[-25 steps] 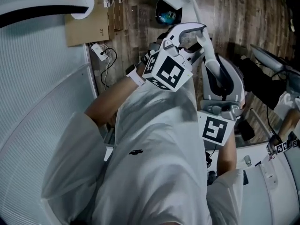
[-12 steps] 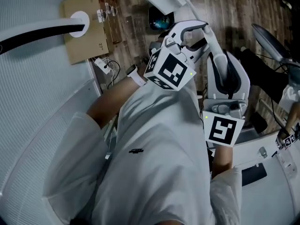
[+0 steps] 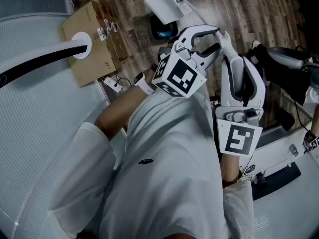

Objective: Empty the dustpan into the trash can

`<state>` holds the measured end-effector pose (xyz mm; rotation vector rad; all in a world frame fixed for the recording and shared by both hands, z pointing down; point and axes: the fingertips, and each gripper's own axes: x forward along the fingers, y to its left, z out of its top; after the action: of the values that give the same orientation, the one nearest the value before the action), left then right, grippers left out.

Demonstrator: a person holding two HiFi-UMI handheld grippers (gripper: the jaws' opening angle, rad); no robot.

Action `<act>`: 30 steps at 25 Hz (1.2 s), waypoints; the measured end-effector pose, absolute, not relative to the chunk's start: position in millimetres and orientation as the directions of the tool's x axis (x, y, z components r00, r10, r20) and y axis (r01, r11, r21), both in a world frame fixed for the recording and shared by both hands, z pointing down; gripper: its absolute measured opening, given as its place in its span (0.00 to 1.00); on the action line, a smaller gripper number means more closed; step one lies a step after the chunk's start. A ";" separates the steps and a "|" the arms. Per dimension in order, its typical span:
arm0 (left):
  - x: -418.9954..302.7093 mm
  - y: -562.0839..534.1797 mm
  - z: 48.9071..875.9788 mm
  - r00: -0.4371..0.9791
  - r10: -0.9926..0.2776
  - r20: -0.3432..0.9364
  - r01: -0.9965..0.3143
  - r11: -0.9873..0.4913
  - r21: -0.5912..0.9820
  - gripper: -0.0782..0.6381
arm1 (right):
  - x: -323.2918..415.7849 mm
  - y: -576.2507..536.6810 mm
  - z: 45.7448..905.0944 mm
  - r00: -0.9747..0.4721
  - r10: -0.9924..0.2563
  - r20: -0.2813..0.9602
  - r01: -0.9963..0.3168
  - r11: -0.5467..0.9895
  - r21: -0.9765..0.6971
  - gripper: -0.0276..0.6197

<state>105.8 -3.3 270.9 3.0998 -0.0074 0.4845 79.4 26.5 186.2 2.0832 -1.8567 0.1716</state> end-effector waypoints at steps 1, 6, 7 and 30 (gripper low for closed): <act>107.1 0.4 271.5 0.949 0.022 0.314 0.021 -1.000 0.008 0.30 | 81.7 31.5 188.2 0.158 -0.935 0.317 -0.981 -0.112 0.158 0.24; 114.4 29.5 266.5 0.936 0.075 0.343 0.084 -0.996 -0.010 0.30 | 99.0 66.9 189.7 0.233 -0.918 0.322 -0.972 -0.218 0.082 0.24; 114.9 36.0 265.0 0.934 0.084 0.348 0.093 -0.996 -0.011 0.30 | 102.1 69.1 184.3 0.240 -0.918 0.316 -0.971 -0.229 0.075 0.24; 37.4 -6.8 264.1 0.912 -0.001 0.411 -0.058 -0.990 0.125 0.12 | 145.3 137.7 188.4 0.535 -0.780 0.324 -0.837 -0.541 0.079 0.24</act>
<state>37.4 -6.8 264.1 2.9393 -0.0453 0.6317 145.3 137.7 188.4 2.5483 -1.3656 0.3698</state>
